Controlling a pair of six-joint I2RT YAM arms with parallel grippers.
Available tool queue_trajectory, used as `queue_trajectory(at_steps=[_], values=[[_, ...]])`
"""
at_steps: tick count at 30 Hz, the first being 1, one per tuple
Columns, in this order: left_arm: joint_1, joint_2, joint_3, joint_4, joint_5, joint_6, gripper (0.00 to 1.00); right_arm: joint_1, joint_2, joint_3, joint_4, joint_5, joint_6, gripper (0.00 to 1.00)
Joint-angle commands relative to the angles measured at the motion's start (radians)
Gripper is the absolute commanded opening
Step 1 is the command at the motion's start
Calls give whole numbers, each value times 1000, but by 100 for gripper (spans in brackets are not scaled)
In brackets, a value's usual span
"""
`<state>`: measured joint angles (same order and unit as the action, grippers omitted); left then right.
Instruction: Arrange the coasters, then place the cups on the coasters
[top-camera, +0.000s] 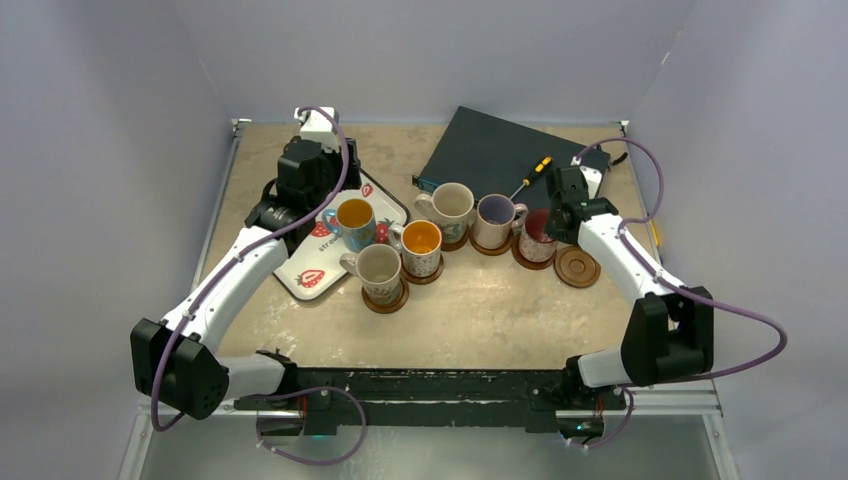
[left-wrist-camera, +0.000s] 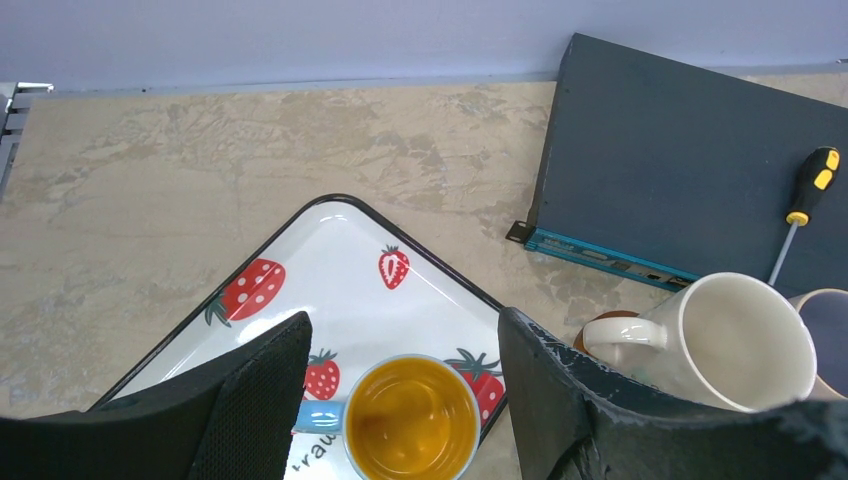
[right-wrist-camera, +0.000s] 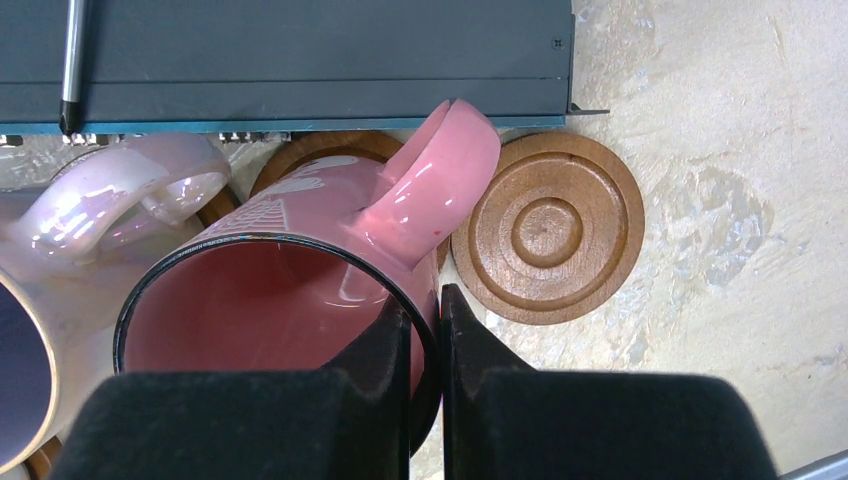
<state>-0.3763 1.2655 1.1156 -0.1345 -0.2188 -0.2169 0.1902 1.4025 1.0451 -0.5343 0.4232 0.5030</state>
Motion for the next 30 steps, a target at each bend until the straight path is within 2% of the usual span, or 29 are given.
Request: queue_trajectory(at_steps=[1,22,30], values=[[-1,-30,-1,41,-14,14,65,-2,-17,48,83,8,7,0],[-1,-31,-2,40,-15,17,65,-5,37,43,80,13,7,0],[-1,-34,1,38,-15,17,66,-6,50,43,77,4,4,12]])
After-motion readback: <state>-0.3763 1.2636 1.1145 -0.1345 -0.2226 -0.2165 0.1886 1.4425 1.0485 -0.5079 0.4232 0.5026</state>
